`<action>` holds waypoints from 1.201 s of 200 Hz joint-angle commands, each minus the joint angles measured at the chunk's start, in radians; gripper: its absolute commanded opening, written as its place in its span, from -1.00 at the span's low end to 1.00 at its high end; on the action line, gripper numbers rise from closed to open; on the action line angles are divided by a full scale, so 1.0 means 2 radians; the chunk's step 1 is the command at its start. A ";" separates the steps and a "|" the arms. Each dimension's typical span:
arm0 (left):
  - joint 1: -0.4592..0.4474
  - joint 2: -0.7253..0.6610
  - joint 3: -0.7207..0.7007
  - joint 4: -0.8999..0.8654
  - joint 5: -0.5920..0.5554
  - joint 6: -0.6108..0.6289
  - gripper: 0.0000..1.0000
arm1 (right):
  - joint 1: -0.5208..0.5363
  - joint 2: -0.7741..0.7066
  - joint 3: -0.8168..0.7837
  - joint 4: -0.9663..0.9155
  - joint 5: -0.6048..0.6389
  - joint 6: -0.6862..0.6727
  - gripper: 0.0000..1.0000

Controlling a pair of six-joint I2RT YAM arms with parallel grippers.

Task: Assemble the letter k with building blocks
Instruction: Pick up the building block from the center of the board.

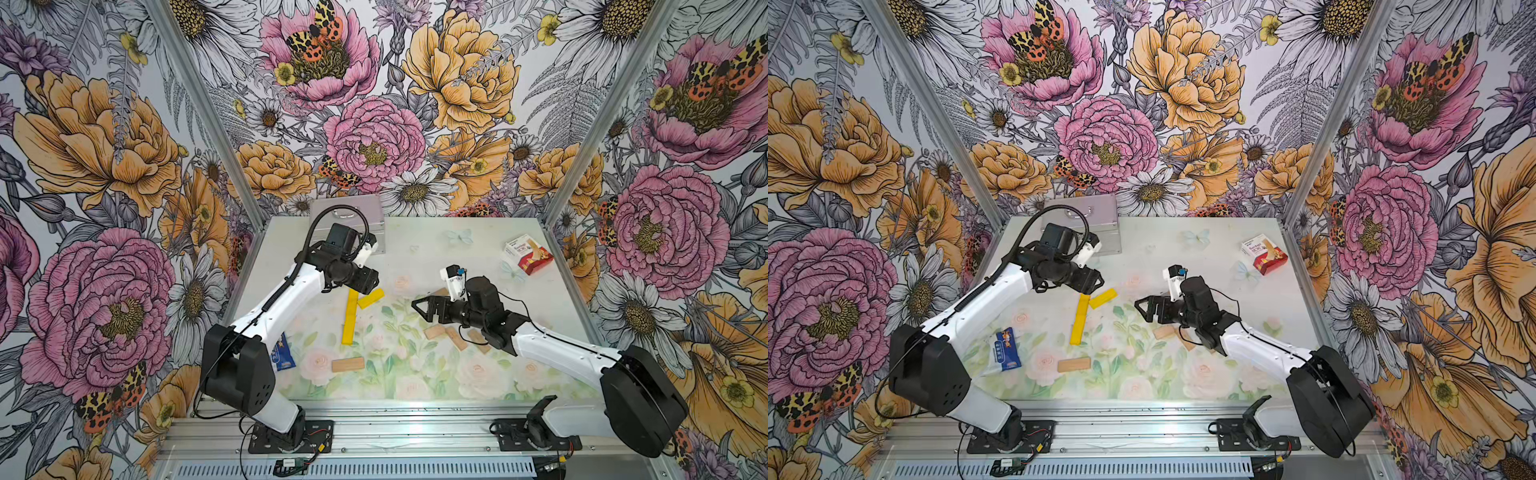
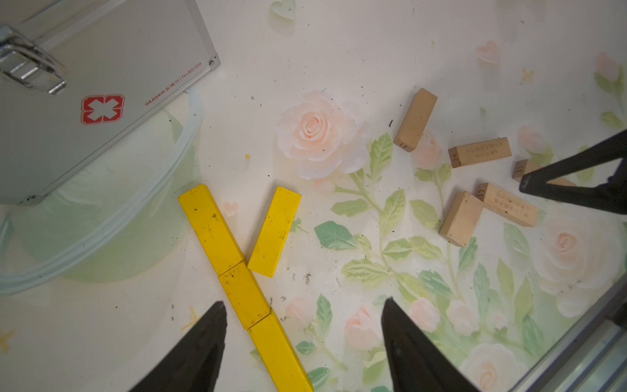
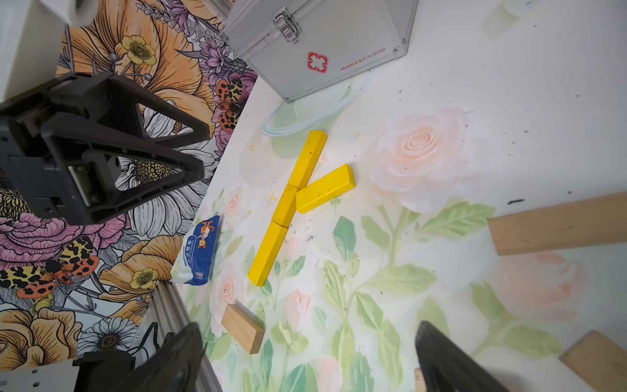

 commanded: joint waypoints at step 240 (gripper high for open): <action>0.313 -0.195 -0.228 -0.177 0.183 -0.236 0.97 | 0.212 0.196 0.248 -0.246 0.004 -0.310 0.95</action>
